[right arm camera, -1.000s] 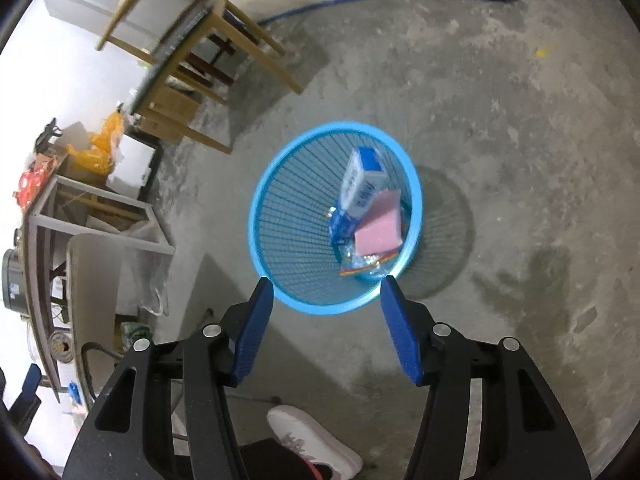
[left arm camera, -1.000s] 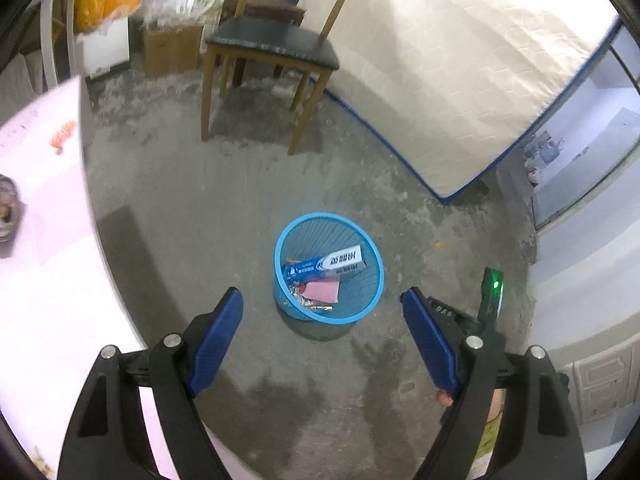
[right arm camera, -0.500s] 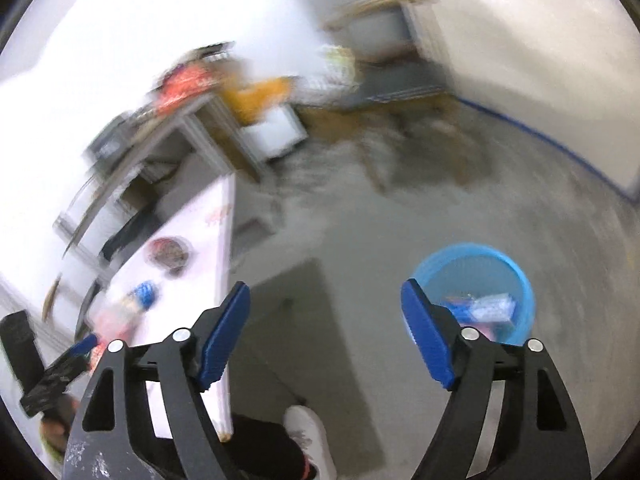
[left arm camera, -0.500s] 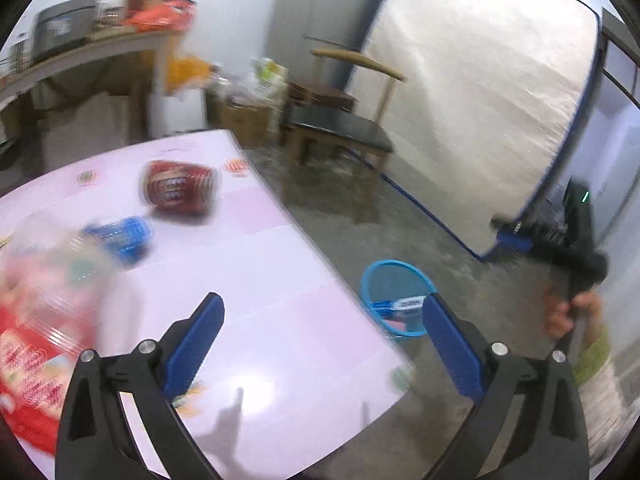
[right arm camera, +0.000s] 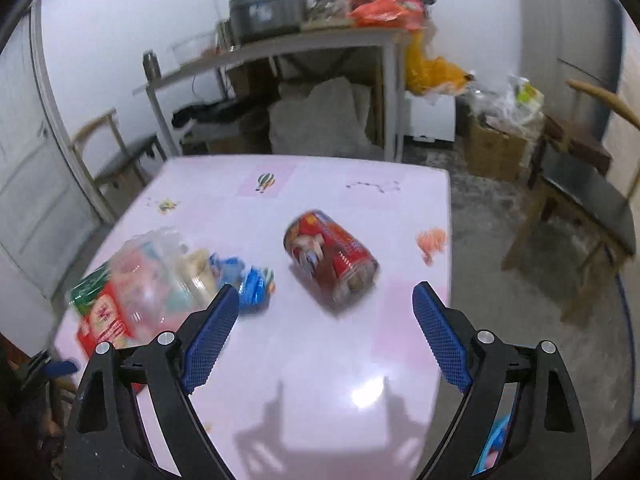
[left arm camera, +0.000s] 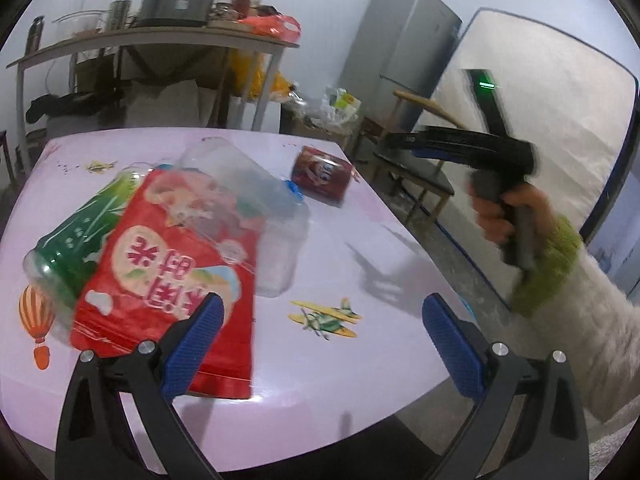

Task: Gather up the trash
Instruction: 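Reach the right tool back to the red can on the table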

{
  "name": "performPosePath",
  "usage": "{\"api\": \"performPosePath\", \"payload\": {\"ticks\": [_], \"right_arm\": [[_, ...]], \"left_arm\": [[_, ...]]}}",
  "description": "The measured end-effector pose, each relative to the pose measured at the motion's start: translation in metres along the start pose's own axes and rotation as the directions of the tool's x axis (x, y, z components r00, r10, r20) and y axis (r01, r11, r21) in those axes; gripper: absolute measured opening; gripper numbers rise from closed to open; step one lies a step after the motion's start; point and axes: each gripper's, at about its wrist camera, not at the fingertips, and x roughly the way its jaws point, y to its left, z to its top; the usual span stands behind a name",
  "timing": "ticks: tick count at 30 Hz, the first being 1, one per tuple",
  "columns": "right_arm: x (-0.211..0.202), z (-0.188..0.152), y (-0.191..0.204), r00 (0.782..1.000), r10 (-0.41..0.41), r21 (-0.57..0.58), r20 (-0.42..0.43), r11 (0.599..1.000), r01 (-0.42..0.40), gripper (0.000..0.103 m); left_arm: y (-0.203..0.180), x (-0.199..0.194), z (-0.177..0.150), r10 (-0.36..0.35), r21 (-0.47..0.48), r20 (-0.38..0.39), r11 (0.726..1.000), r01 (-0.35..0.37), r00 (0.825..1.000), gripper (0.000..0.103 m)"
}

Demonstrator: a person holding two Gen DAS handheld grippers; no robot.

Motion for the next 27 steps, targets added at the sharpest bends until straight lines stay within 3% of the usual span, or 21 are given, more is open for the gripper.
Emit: {"api": "performPosePath", "payload": {"ticks": [3, 9, 16, 17, 19, 23, 27], "right_arm": [[0.043, 0.025, 0.012, 0.998, -0.039, -0.077, -0.055, 0.996, 0.035, 0.085], [0.111, 0.053, 0.019, 0.973, -0.113, -0.146, -0.199, 0.986, 0.085, 0.084], [0.154, 0.052, 0.038, 0.915, -0.197, -0.309, -0.352, 0.947, 0.085, 0.077], [0.157, 0.05, 0.038, 0.909, -0.207, -0.322, -0.361, 0.943, 0.087, 0.076], [0.159, 0.05, 0.038, 0.902, -0.213, -0.33, -0.377, 0.94, 0.084, 0.061], [0.148, 0.042, 0.033, 0.909, -0.191, -0.288, -0.369, 0.954, 0.084, 0.06], [0.115, 0.027, 0.018, 0.948, -0.126, -0.16, -0.293, 0.984, 0.081, 0.06]], "left_arm": [[0.007, -0.002, -0.003, 0.004, 0.006, 0.013, 1.0, -0.004, 1.0, 0.097], [0.011, -0.001, 0.0, -0.026, 0.016, 0.021, 1.0, 0.026, 0.999, 0.097], [0.012, 0.004, -0.001, -0.078, 0.02, 0.011, 0.997, 0.078, 0.997, 0.097], [0.013, 0.005, -0.002, -0.083, 0.016, 0.008, 0.996, 0.083, 0.996, 0.097], [0.015, 0.007, -0.002, -0.089, 0.005, 0.007, 0.996, 0.089, 0.996, 0.097], [0.015, 0.008, -0.001, -0.103, -0.013, 0.006, 0.995, 0.103, 0.995, 0.097], [0.014, 0.006, -0.002, -0.103, -0.009, 0.014, 0.995, 0.103, 0.995, 0.097]]}}
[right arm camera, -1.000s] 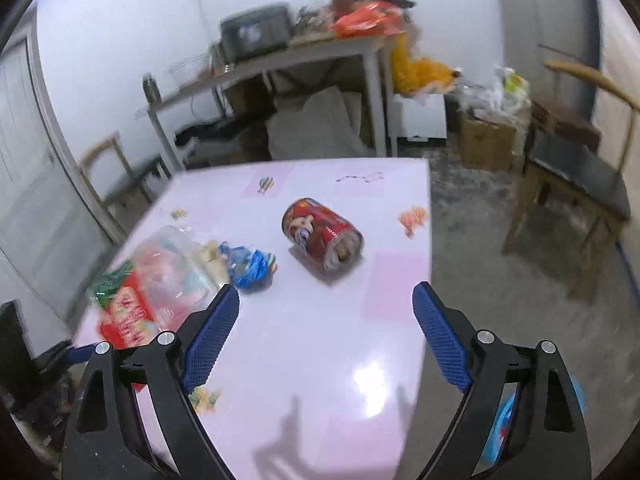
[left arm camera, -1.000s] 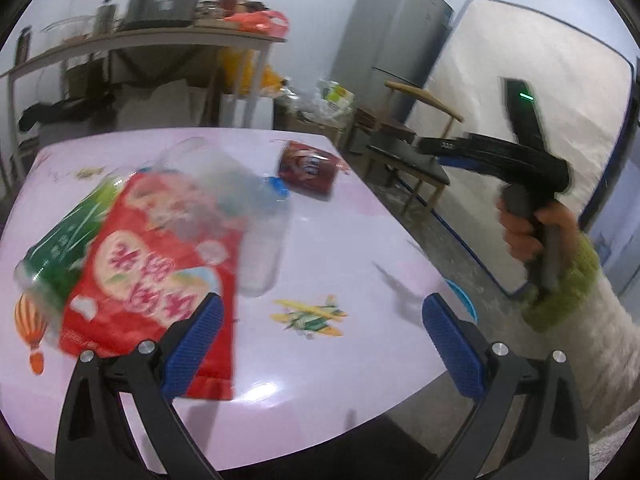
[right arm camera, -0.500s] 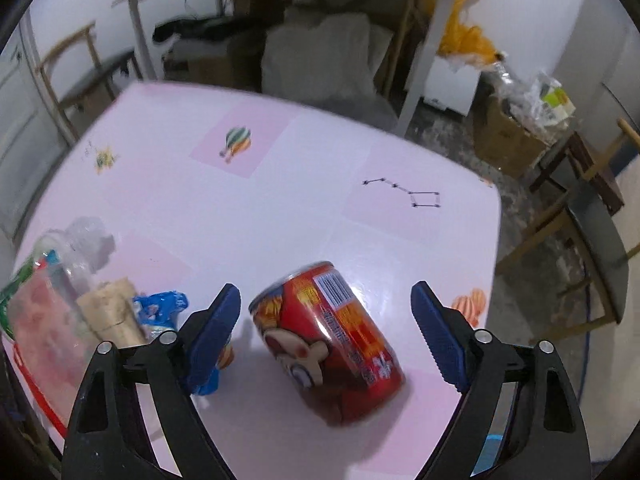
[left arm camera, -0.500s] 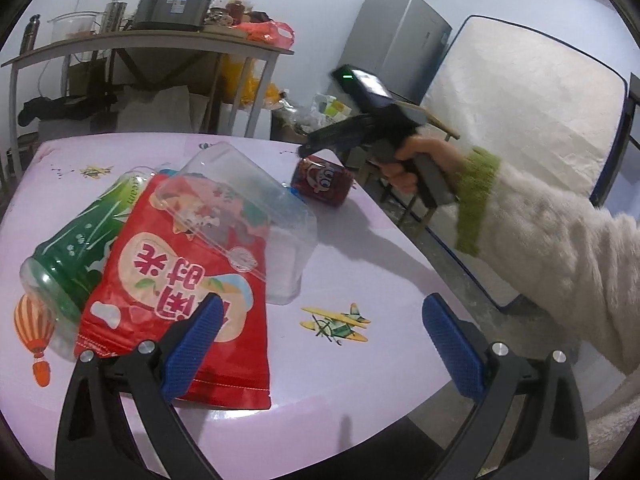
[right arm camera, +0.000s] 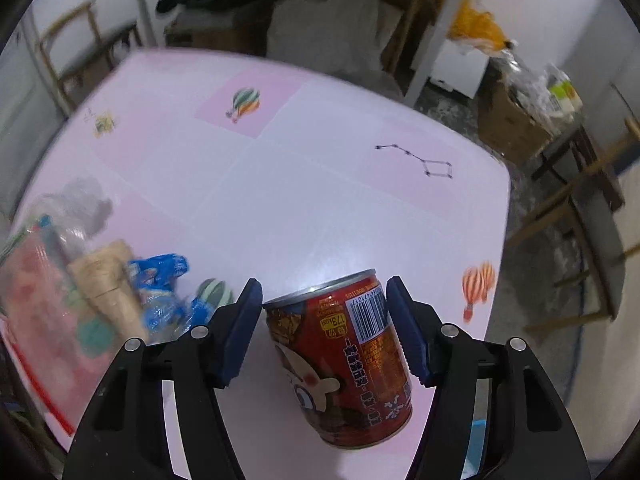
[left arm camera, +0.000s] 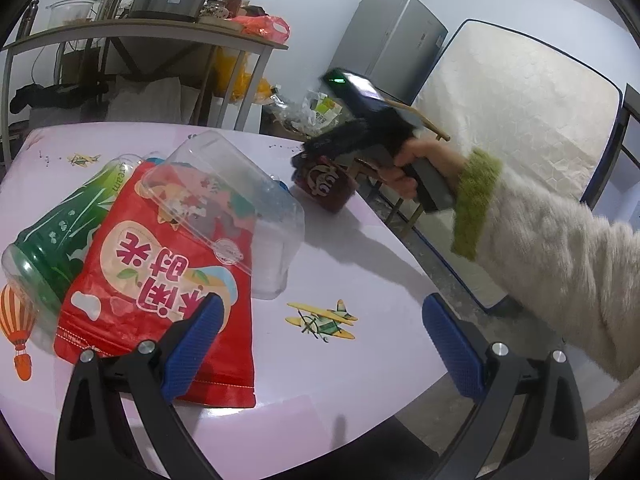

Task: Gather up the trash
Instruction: 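Reach the right tool back to the red can on the table, then close the right tool on the red can and lift it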

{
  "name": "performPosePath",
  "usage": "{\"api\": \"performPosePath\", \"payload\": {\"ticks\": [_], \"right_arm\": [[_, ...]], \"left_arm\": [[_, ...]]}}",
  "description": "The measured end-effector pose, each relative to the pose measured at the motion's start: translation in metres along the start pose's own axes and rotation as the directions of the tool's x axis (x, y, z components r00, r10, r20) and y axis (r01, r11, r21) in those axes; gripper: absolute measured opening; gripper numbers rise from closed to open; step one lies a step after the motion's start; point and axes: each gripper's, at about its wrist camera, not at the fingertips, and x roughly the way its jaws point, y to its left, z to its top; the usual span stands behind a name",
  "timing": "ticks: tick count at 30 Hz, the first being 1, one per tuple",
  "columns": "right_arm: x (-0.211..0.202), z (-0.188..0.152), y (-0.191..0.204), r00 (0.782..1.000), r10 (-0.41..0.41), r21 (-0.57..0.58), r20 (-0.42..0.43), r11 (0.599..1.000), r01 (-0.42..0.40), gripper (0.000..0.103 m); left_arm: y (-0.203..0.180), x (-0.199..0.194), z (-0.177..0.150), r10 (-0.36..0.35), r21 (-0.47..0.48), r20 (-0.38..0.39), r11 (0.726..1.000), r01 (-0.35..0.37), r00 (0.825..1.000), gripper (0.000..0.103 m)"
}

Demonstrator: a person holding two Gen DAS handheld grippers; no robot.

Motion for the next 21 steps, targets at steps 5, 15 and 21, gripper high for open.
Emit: {"api": "performPosePath", "payload": {"ticks": [5, 15, 21], "right_arm": [[-0.049, -0.05, -0.008, 0.98, 0.049, 0.167, 0.192, 0.982, -0.082, 0.06], [-0.094, -0.142, 0.017, 0.926, 0.019, 0.298, 0.378, 0.944, -0.142, 0.031], [-0.109, -0.163, 0.017, 0.916, 0.107, 0.287, 0.386, 0.93, -0.229, 0.031]], "left_arm": [[-0.003, -0.002, -0.004, 0.004, 0.001, 0.003, 1.0, -0.004, 1.0, 0.097], [-0.022, 0.009, -0.008, 0.027, 0.079, -0.032, 0.997, -0.025, 0.999, 0.097], [-0.028, 0.012, -0.014, 0.021, 0.072, -0.042, 0.997, -0.018, 0.999, 0.097]]}}
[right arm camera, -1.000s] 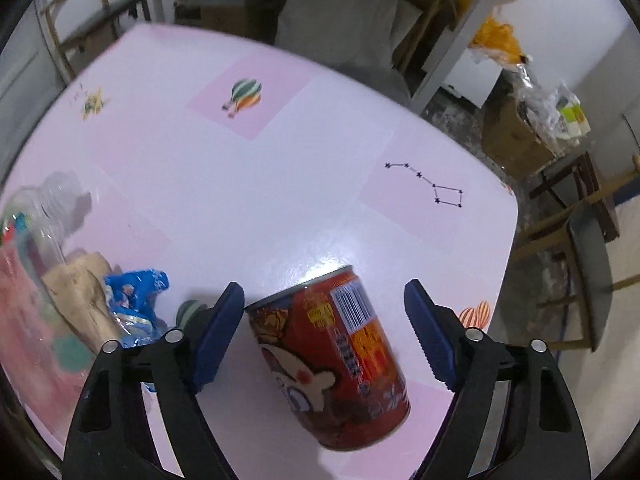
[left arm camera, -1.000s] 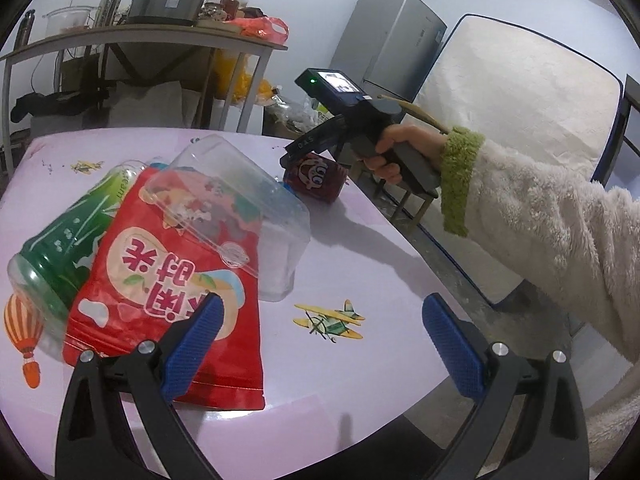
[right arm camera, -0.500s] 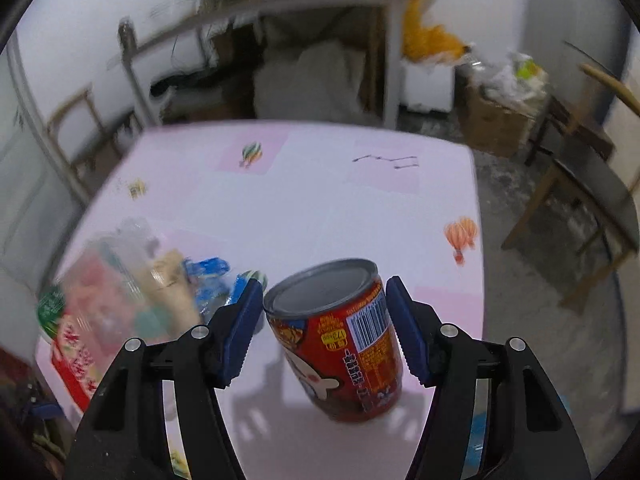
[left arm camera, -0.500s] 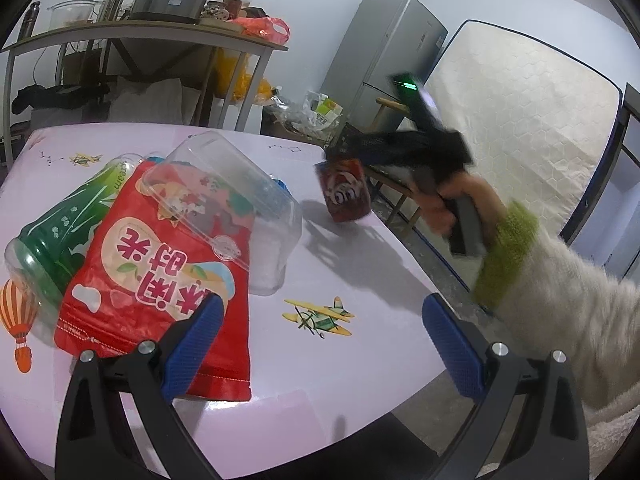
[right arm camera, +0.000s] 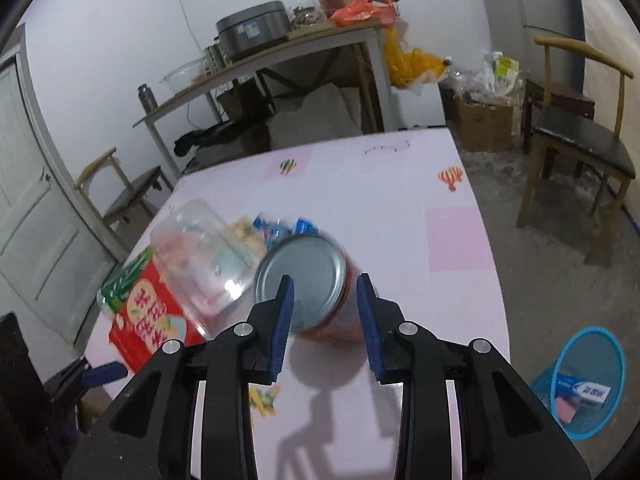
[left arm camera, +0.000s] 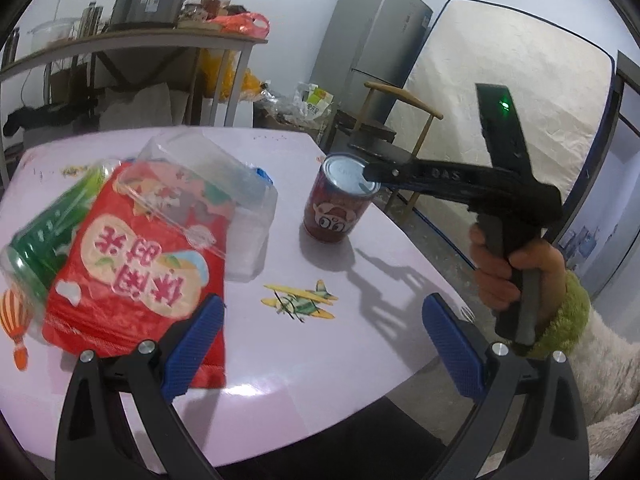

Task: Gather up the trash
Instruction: 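Close the right tool on the red can and lift it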

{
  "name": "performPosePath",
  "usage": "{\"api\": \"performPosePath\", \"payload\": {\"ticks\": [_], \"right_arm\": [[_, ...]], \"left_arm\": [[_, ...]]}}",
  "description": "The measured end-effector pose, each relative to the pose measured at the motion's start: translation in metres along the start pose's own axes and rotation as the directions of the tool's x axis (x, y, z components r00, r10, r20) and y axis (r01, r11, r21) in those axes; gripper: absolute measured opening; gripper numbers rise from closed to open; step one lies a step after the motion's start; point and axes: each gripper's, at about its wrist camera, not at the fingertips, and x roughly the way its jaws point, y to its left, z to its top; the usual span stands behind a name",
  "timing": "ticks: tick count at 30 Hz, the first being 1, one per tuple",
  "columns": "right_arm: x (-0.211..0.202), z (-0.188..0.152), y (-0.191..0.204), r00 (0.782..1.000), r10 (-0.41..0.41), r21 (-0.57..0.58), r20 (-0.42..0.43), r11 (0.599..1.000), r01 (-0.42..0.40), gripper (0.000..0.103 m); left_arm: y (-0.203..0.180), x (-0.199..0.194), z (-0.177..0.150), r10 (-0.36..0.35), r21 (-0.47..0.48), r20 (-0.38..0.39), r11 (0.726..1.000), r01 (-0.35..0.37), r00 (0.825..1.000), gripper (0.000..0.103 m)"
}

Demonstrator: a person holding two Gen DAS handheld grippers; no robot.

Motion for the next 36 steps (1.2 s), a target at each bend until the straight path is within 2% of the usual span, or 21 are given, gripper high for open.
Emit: {"api": "performPosePath", "payload": {"ticks": [2, 6, 9, 16, 17, 18, 19, 20, 25, 32, 36], "right_arm": [[-0.007, -0.005, -0.001, 1.0, 0.009, 0.003, 0.0, 1.0, -0.009, 0.033], [-0.012, 0.0, 0.003, 0.999, 0.032, -0.049, 0.019, 0.998, -0.031, 0.066], [0.0, 0.006, 0.01, 1.0, 0.009, -0.131, 0.009, 0.991, -0.007, 0.082], [0.061, 0.019, 0.013, 0.996, -0.041, -0.218, -0.075, 0.976, 0.023, 0.081], [0.07, 0.02, 0.014, 0.995, -0.049, -0.223, -0.086, 0.974, 0.029, 0.079], [0.075, 0.02, 0.014, 0.994, -0.054, -0.225, -0.091, 0.974, 0.032, 0.068], [0.081, 0.021, 0.014, 0.993, -0.061, -0.221, -0.103, 0.975, 0.036, 0.063], [0.082, 0.022, 0.012, 0.992, -0.068, -0.204, -0.103, 0.978, 0.046, 0.063], [0.062, 0.013, 0.019, 0.993, -0.063, -0.174, -0.1, 0.984, 0.045, 0.062], [0.02, -0.029, 0.061, 0.983, 0.032, -0.244, -0.178, 0.967, -0.076, 0.063], [0.015, -0.051, 0.089, 0.975, 0.041, -0.31, -0.217, 0.945, -0.109, 0.063]], "left_arm": [[-0.002, 0.002, -0.002, -0.004, -0.005, -0.01, 1.0, 0.004, 1.0, 0.097], [-0.01, 0.008, -0.003, -0.002, 0.018, -0.021, 1.0, 0.003, 1.0, 0.097], [-0.015, 0.013, -0.002, -0.004, 0.029, -0.027, 1.0, 0.004, 1.0, 0.097], [-0.021, 0.014, -0.006, 0.016, 0.055, -0.003, 0.998, -0.016, 1.0, 0.097], [-0.022, 0.014, -0.006, 0.023, 0.062, 0.0, 0.998, -0.023, 1.0, 0.097], [-0.022, 0.015, -0.006, 0.032, 0.071, 0.005, 0.997, -0.032, 0.999, 0.097], [-0.022, 0.015, -0.007, 0.042, 0.082, 0.011, 0.996, -0.043, 0.999, 0.097], [-0.023, 0.015, -0.007, 0.051, 0.089, 0.017, 0.995, -0.052, 0.999, 0.097], [-0.02, 0.013, -0.009, 0.06, 0.122, 0.04, 0.99, -0.064, 0.997, 0.097], [-0.013, 0.011, -0.015, 0.044, 0.128, 0.033, 0.991, -0.047, 0.999, 0.097], [-0.011, 0.012, -0.02, 0.044, 0.122, 0.029, 0.991, -0.047, 0.999, 0.097]]}}
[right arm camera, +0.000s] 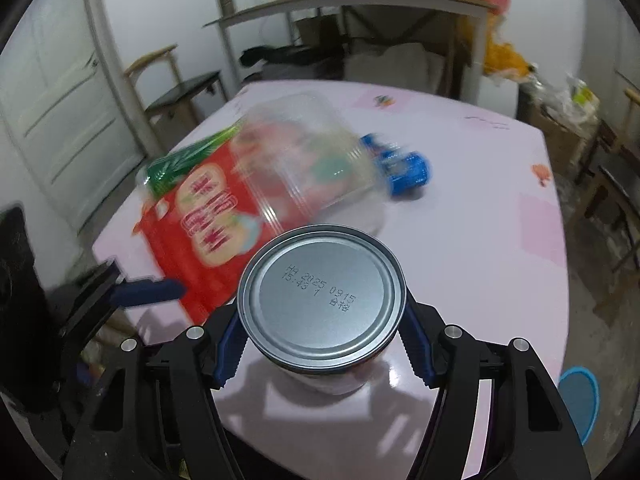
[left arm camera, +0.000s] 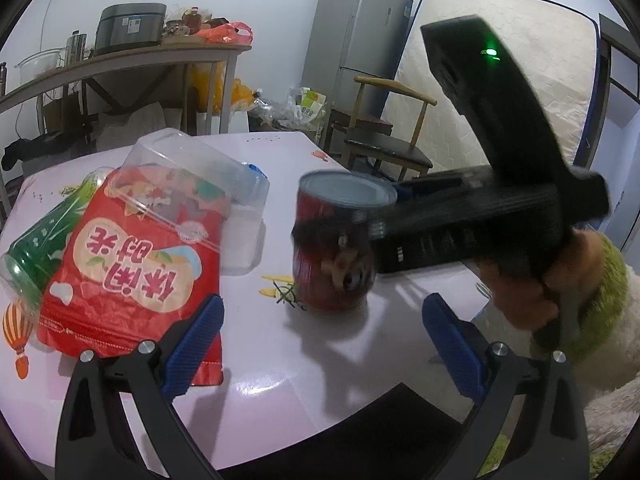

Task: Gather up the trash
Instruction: 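Close the right tool on the red can and lift it, then set the red can upright on the table in front of the left tool, then grasp the blue candy wrapper with the right tool while the left tool grasps the red can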

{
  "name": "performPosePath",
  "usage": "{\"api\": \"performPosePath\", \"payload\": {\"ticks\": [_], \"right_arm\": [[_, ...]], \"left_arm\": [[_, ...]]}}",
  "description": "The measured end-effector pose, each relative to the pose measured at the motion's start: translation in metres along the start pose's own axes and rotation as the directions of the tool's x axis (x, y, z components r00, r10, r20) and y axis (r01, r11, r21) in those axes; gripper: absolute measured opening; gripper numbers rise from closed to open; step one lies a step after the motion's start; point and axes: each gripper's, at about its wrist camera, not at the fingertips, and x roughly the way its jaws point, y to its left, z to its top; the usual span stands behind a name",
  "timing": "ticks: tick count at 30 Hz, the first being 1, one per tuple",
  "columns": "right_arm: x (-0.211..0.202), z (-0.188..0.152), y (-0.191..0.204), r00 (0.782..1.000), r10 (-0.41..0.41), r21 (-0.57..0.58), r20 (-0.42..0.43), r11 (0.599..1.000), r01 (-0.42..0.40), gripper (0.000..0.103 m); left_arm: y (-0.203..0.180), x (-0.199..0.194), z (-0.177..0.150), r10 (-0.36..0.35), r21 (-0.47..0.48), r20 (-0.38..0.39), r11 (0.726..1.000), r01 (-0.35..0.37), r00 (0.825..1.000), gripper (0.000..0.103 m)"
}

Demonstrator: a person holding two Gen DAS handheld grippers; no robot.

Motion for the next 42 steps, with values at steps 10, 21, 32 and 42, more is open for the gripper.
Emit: {"api": "performPosePath", "payload": {"ticks": [10, 21, 32, 42], "right_arm": [[-0.033, -0.004, -0.005, 0.98, 0.194, 0.082, 0.028, 0.977, -0.196, 0.085], [-0.046, 0.076, -0.076, 0.959, 0.23, 0.204, 0.165, 0.944, -0.261, 0.084], [0.127, 0.136, -0.136, 0.948, 0.252, 0.423, -0.192, 0.893, -0.152, 0.051], [0.124, 0.132, -0.138, 0.972, 0.161, 0.451, -0.17, 0.89, -0.069, 0.008]], "left_arm": [[-0.003, 0.0, 0.004, -0.013, 0.012, 0.026, 1.0, 0.012, 1.0, 0.097], [0.001, 0.001, 0.006, -0.023, -0.015, 0.033, 1.0, 0.023, 0.999, 0.097], [0.006, 0.004, 0.009, -0.048, -0.05, 0.023, 0.998, 0.049, 0.999, 0.097], [0.006, 0.008, 0.006, -0.049, -0.043, 0.021, 0.998, 0.049, 0.999, 0.097]]}}
